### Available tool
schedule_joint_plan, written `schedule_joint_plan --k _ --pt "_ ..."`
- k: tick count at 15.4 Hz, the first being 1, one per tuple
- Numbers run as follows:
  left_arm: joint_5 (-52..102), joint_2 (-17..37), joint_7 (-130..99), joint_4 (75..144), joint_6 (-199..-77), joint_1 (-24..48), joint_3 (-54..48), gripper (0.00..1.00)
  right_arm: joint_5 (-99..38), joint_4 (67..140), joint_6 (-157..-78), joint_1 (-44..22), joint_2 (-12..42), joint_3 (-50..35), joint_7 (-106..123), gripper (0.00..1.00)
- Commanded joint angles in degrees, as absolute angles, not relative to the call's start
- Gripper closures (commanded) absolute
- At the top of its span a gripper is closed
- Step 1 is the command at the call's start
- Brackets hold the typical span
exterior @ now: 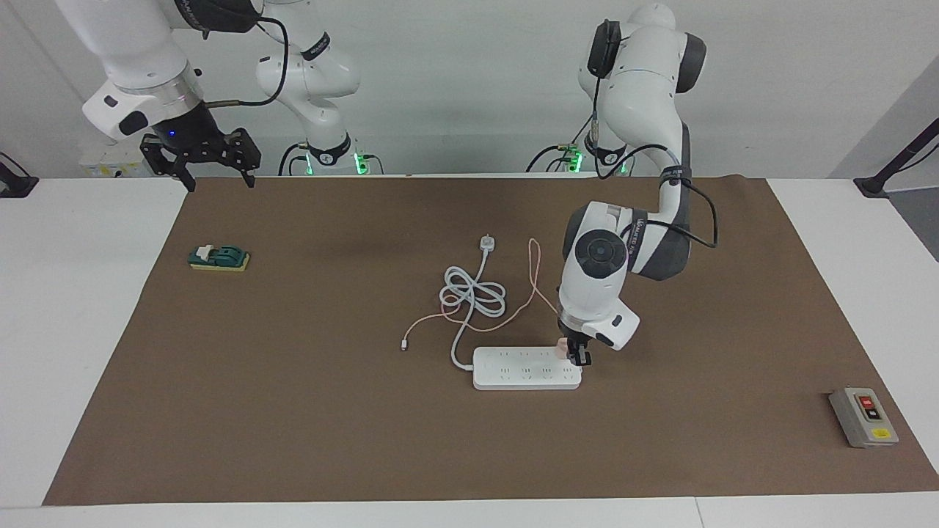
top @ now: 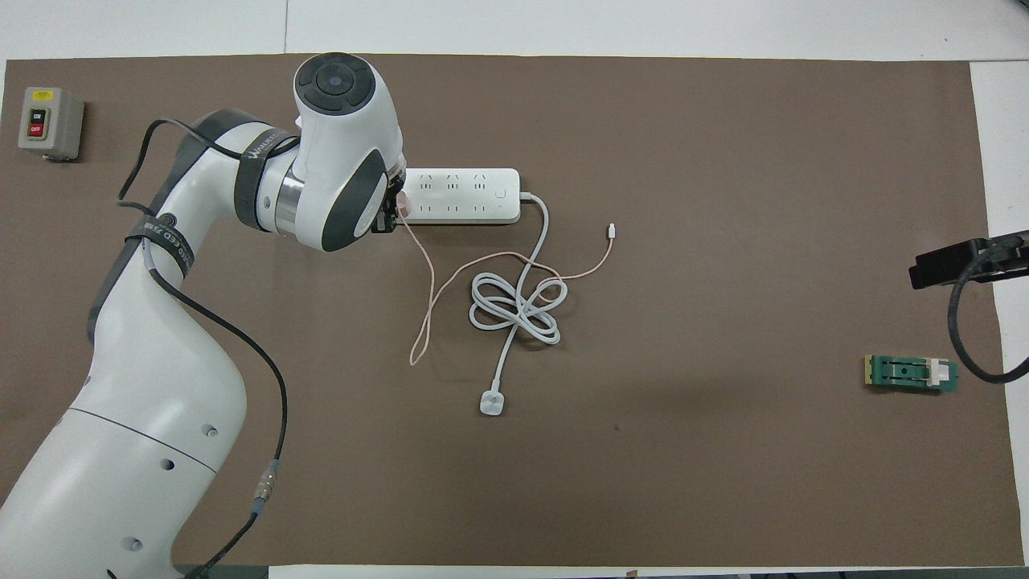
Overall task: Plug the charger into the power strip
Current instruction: 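Align and push the charger prongs into the strip's end socket with the left gripper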
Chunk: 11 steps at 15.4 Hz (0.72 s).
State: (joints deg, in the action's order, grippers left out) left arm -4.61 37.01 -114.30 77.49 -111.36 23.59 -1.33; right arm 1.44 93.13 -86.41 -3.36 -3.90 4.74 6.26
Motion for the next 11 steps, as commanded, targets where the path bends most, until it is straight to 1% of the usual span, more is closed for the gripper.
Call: schedule_joint_plan --k 1,7,11 --pt "-4.75 41.39 -113.99 76.82 -111.53 24.34 -0.97 1.00 1.32 94.66 -86.40 -2.90 -5.27 4.22 6.33 0.00" --pt "-4.83 42.54 -114.00 76.73 -111.71 24.61 -0.88 1.00 1.32 94.66 -86.40 -2.81 -5.27 4.22 6.33 0.00" --pt "-4.75 41.14 -113.03 76.29 -111.27 24.35 -0.88 1.00 1.32 94.66 -86.40 -2.90 -5.27 4.31 6.42 0.00"
